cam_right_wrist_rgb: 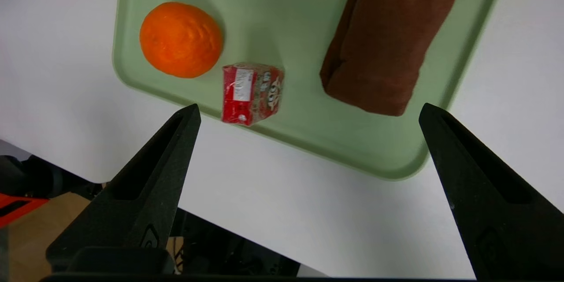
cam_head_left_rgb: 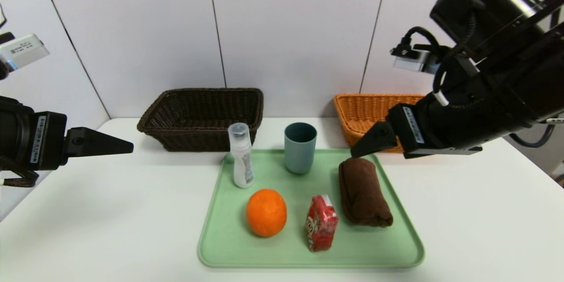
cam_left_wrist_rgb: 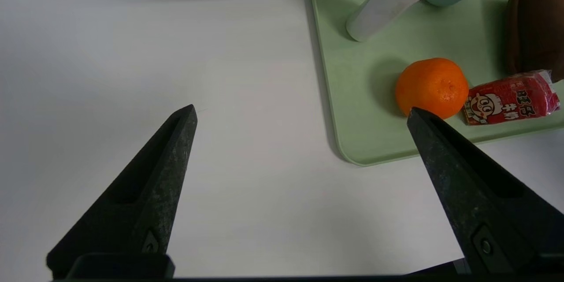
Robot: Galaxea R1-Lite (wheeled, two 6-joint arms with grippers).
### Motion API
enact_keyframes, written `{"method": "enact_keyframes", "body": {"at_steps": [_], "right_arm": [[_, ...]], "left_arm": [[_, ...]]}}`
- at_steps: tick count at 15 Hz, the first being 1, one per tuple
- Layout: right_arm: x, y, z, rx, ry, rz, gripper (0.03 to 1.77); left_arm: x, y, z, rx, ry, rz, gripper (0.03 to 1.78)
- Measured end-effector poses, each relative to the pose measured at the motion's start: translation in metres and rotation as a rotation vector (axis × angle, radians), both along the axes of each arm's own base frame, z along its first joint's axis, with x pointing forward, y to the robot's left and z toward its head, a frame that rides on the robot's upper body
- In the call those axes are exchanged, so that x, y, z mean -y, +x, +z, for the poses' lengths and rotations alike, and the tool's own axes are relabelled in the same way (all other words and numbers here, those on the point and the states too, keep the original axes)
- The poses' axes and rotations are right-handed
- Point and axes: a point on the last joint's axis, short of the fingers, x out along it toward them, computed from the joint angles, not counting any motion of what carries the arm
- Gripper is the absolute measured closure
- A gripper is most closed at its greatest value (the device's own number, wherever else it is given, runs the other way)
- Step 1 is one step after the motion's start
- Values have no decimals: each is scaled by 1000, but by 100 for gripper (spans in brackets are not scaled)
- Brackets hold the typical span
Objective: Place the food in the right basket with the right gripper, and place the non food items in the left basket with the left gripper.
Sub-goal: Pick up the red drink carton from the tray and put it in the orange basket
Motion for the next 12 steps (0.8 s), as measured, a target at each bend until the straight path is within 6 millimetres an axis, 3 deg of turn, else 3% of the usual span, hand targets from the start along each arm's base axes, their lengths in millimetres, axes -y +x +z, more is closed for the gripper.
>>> {"method": "enact_keyframes", "body": {"at_steps": [7, 12], "right_arm": [[-77, 4, -31, -134, -54, 44, 9], [-99, 5, -57, -158, -201, -10, 9]], "left_arm": [[12, 6, -7, -63, -29, -22, 12], [11, 3, -7, -58, -31, -22, 12]]}}
